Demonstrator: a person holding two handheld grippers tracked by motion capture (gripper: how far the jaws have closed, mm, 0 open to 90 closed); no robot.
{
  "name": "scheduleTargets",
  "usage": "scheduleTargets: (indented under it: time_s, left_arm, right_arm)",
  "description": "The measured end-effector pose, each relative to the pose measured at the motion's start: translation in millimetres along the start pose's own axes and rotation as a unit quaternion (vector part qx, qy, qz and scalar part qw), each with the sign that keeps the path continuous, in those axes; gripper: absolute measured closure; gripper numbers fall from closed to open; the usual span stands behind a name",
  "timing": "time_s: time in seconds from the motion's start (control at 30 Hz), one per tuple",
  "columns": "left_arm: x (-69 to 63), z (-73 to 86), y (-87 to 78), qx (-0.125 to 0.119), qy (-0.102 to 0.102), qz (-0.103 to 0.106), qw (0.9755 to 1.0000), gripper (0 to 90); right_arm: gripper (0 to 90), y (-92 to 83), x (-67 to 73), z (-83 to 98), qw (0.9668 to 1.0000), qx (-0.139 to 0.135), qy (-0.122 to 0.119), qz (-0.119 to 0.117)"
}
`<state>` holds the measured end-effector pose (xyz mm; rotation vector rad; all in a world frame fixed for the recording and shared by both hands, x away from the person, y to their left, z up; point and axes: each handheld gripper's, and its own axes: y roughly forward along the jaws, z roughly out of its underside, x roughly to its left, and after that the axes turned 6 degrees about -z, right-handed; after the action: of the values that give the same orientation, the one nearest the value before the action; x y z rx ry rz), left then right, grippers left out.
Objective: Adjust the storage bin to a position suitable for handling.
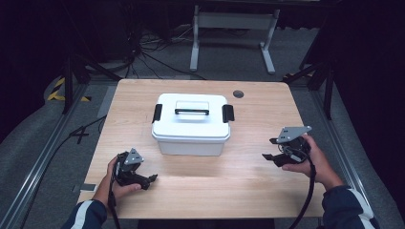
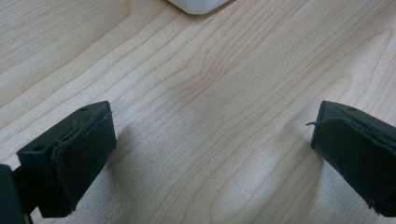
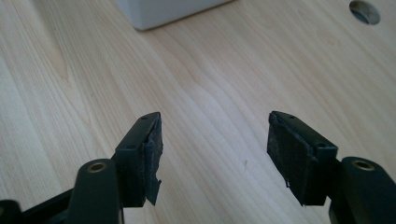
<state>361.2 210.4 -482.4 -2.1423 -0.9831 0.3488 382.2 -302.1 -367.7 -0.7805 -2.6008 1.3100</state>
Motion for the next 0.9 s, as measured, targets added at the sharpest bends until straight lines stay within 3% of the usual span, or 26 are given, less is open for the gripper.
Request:
scheduleTargets:
  time_s: [0.07, 0.1, 0.17, 0.43, 0.47, 0.53, 0.6, 0.9]
  left_arm:
    - [0.1, 0.0, 0.0, 0.000, 0.001, 0.000, 1.0000, 0.4]
    - [0.1, 0.0, 0.0, 0.000, 0.001, 0.000, 1.0000, 0.4]
    - [0.1, 0.0, 0.0, 0.000, 0.001, 0.000, 1.0000, 0.4]
    - [0.1, 0.0, 0.0, 0.000, 0.001, 0.000, 1.0000, 0.4]
    - [0.1, 0.0, 0.0, 0.000, 0.001, 0.000, 1.0000, 0.4]
    - [0.5, -0.2, 0.1, -0.001, 0.003, -0.001, 1.0000, 0.4]
    - [0.2, 0.0, 0.0, 0.000, 0.000, 0.001, 1.0000, 0.4]
    - [0.4, 0.0, 0.0, 0.000, 0.001, 0.003, 1.0000, 0.2]
  right_arm:
    - [36.5, -1.9, -0.9, -4.0, 1.0000, 0.001, -0.003, -0.001]
    - [36.8, -6.1, -4.0, -15.8, 0.9999, 0.003, -0.016, -0.002]
    - [36.7, -7.1, -4.9, -19.9, 0.9998, 0.006, -0.019, -0.002]
    - [37.4, -12.7, -10.0, -70.7, 0.9977, 0.015, -0.066, -0.003]
    - [37.4, -12.7, -10.0, -70.7, 0.9977, 0.015, -0.066, -0.003]
    - [38.1, -11.4, -9.6, -88.6, 0.9963, 0.022, -0.083, -0.002]
    - [38.6, -11.3, -9.5, -93.2, 0.9959, 0.022, -0.088, -0.002]
    - [40.1, -5.6, -3.7, -148.3, 0.9903, 0.034, -0.134, -0.007]
